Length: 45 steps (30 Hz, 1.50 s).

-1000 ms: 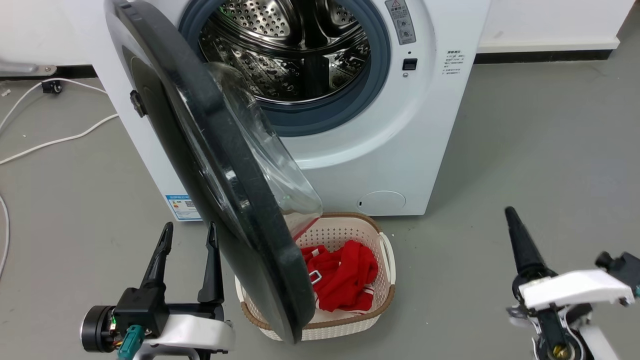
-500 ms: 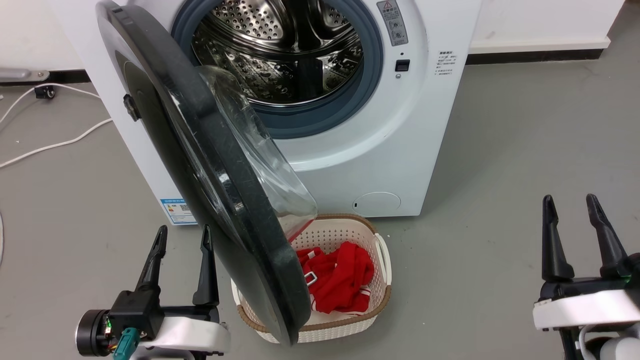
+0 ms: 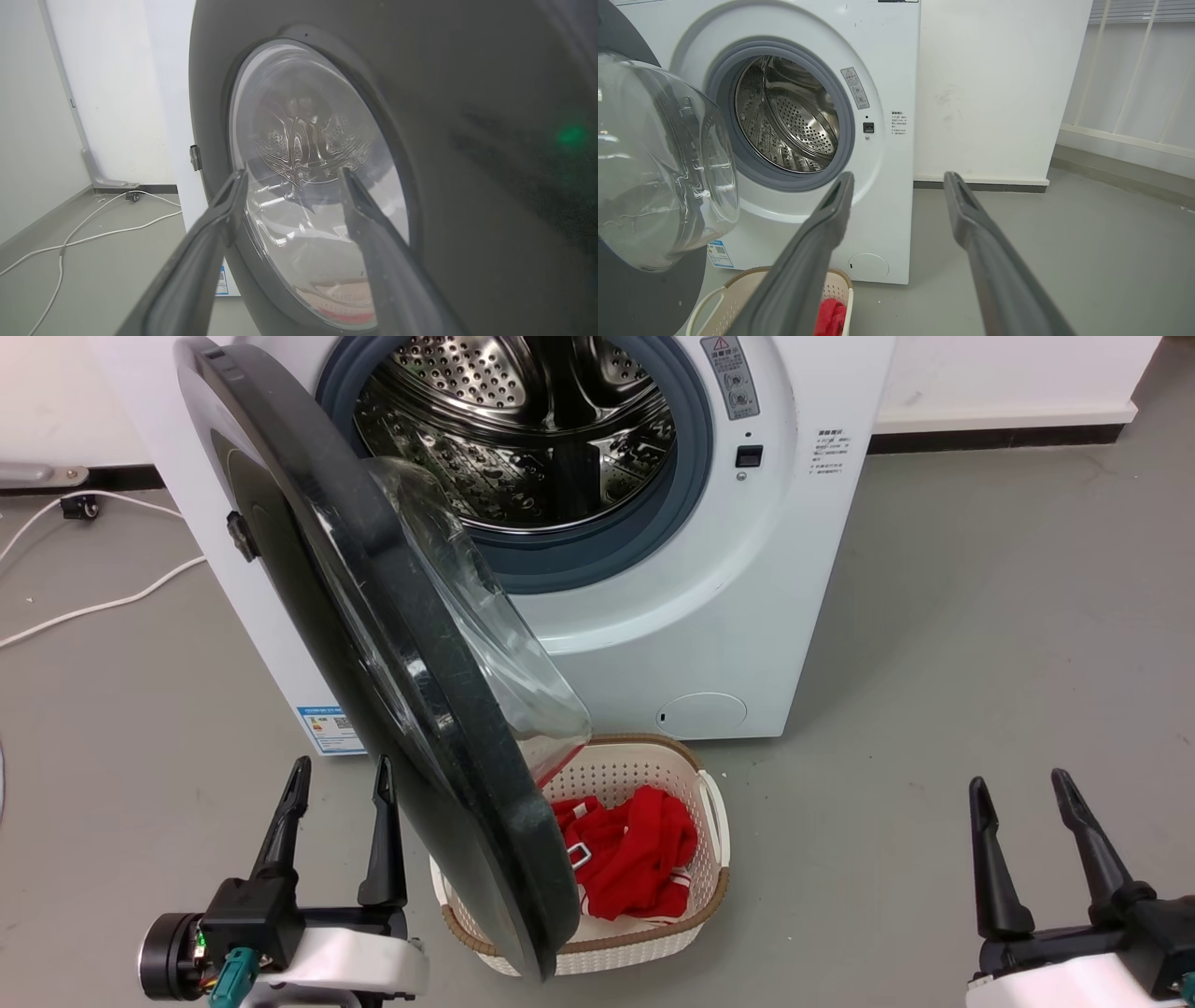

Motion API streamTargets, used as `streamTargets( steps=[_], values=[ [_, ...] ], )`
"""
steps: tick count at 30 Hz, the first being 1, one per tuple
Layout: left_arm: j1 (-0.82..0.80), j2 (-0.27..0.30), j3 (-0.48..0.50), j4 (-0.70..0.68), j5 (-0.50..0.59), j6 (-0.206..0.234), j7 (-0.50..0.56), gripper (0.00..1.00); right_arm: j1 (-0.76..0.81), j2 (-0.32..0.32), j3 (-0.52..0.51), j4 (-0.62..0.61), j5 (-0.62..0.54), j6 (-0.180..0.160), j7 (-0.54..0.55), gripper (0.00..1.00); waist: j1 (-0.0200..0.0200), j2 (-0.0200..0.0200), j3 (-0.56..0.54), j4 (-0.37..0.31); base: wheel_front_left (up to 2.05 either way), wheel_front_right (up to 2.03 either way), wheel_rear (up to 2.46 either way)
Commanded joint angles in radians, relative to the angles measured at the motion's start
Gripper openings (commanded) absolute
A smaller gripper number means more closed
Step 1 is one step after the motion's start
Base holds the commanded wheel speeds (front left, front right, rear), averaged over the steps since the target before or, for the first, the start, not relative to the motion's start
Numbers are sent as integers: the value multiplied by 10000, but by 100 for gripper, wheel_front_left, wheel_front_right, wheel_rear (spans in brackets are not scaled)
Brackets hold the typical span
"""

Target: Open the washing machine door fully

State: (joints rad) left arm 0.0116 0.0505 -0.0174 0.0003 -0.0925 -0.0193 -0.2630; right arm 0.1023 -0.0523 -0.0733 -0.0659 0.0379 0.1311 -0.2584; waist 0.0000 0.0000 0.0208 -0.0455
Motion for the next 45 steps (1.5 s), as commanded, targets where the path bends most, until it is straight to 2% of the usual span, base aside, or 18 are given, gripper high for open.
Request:
streamTargets(
  steps=[1, 13, 14, 15, 24, 28, 41, 45],
  values=[
    [-20, -4, 55, -24, 17, -45, -24, 100, 78, 34, 59, -5, 94, -7, -39, 100, 0, 0, -4, -13, 0, 0, 0],
    [33, -5, 65, -47, 50, -41, -24, 100, 24, 37, 206, -141, 140, -7, -61, 100, 0, 0, 20, -23, 0, 0, 0],
    [21, -5, 65, -71, 35, -56, -24, 78, 21, 37, 210, -143, 140, -7, -61, 100, 0, 0, 27, -20, 0, 0, 0],
    [21, -5, 56, -69, 42, -85, -24, 0, 15, 37, 216, -144, 150, -7, -62, 100, 0, 0, 35, -19, 0, 0, 0],
    [-66, -5, 67, -147, -58, -86, -24, 0, -63, 38, 228, -156, 205, -7, -71, 100, 0, 0, 95, 11, 0, 0, 0],
    [-253, -3, 88, -657, 15, -3, -24, 0, -90, 38, 211, -99, 227, -7, -74, 100, 0, 0, 134, 51, 0, 0, 0],
    [-949, 3, 161, -4618, 797, 392, -23, 0, -138, 37, 230, 88, 315, -7, -74, 100, 0, 0, 151, 149, 0, 0, 0],
    [-1074, 98, 70, -5642, 1018, 388, -21, 0, -129, 37, 217, 120, 364, -7, -65, 100, 0, 0, 136, 135, 0, 0, 0]
  ],
)
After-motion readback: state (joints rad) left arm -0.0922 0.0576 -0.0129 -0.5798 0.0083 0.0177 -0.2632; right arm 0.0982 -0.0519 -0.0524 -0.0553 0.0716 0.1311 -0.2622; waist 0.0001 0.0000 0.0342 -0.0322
